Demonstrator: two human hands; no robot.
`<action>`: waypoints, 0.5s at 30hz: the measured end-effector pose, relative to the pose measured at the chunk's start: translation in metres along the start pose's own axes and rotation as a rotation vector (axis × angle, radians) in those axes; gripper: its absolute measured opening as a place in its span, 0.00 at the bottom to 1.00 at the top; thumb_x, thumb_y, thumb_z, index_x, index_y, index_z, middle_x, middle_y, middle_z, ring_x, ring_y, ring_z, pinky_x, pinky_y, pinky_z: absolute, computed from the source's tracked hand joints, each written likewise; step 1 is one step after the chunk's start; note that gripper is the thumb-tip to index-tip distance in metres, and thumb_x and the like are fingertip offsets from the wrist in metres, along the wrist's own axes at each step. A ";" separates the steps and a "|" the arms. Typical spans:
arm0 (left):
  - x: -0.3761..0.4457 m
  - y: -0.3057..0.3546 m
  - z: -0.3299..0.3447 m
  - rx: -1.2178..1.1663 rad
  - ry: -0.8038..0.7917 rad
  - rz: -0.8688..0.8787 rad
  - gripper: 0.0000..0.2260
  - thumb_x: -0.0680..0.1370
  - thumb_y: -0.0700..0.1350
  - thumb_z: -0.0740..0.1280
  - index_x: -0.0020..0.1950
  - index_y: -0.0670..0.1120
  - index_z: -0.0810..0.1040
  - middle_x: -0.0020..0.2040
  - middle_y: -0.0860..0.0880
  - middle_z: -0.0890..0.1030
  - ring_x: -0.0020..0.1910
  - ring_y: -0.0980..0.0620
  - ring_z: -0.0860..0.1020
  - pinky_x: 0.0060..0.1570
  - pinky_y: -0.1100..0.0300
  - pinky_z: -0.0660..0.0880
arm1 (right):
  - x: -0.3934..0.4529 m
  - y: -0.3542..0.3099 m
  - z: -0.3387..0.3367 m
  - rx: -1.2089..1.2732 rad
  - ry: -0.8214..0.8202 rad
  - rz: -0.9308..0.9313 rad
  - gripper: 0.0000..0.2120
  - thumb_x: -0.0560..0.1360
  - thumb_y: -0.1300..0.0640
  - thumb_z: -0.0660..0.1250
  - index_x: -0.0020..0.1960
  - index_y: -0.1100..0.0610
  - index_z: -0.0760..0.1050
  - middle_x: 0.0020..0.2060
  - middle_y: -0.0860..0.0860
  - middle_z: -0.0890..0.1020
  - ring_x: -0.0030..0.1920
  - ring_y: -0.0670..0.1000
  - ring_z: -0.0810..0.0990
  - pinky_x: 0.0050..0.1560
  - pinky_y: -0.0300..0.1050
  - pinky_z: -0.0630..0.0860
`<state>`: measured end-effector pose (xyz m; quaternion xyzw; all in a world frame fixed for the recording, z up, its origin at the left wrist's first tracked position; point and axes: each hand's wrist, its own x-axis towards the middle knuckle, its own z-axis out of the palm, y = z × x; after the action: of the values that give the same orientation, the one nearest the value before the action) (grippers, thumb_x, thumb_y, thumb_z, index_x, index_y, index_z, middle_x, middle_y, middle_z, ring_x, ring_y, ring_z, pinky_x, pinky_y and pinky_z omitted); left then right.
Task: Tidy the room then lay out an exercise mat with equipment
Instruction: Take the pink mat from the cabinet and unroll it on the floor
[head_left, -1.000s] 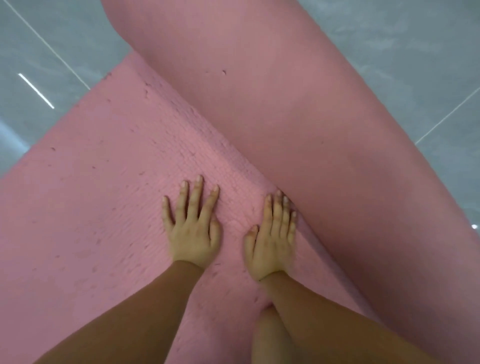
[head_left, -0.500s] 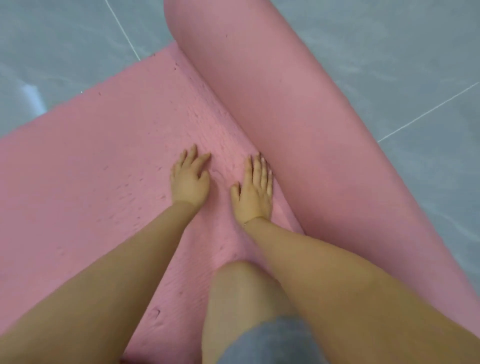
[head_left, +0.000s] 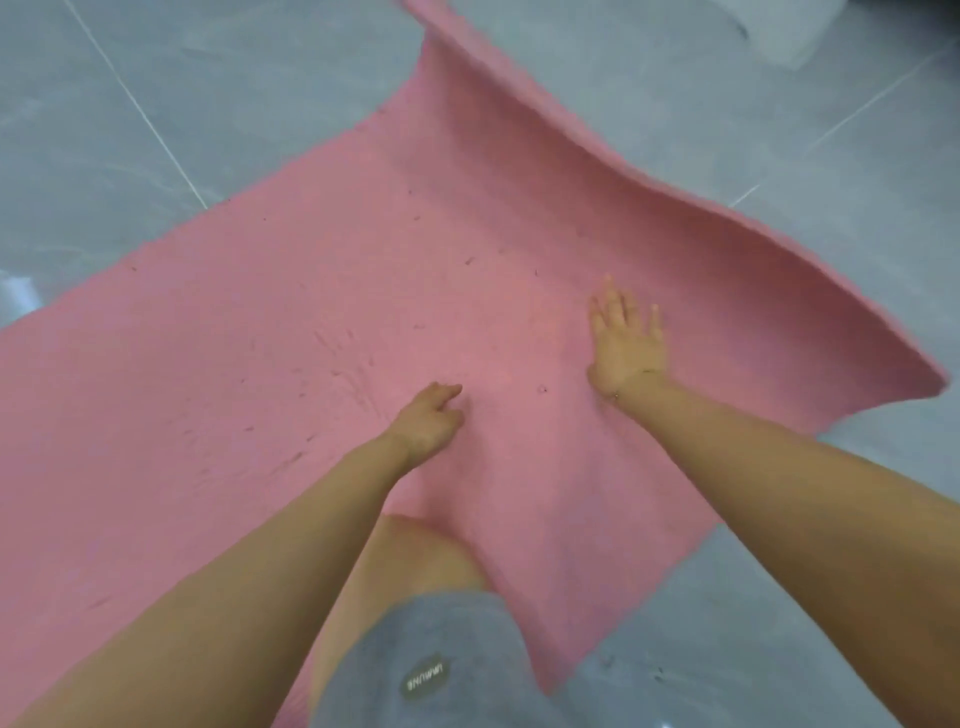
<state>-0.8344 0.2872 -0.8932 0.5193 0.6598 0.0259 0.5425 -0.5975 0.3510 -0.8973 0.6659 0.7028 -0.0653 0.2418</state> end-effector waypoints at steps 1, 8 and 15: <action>0.003 0.003 0.006 0.046 0.004 0.015 0.22 0.81 0.40 0.58 0.76 0.45 0.61 0.78 0.44 0.53 0.77 0.49 0.54 0.71 0.63 0.51 | 0.003 0.013 0.008 0.108 -0.078 0.037 0.37 0.77 0.54 0.60 0.78 0.56 0.42 0.77 0.53 0.39 0.77 0.56 0.43 0.74 0.60 0.43; 0.035 -0.001 0.041 0.520 -0.043 0.081 0.26 0.82 0.50 0.54 0.78 0.55 0.47 0.78 0.48 0.37 0.77 0.46 0.38 0.75 0.48 0.42 | -0.009 0.031 0.084 0.452 -0.163 0.104 0.29 0.81 0.44 0.46 0.77 0.48 0.35 0.76 0.47 0.35 0.76 0.53 0.36 0.72 0.65 0.40; 0.102 0.024 0.045 0.746 0.000 0.238 0.26 0.81 0.59 0.46 0.76 0.60 0.38 0.76 0.52 0.30 0.74 0.48 0.29 0.69 0.40 0.31 | 0.059 0.044 0.093 0.464 0.168 0.189 0.29 0.79 0.45 0.44 0.78 0.50 0.44 0.78 0.51 0.45 0.77 0.53 0.41 0.75 0.56 0.38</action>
<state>-0.7715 0.3475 -0.9678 0.7538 0.5590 -0.1533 0.3096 -0.5312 0.3707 -0.9941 0.7693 0.6213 -0.1462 0.0284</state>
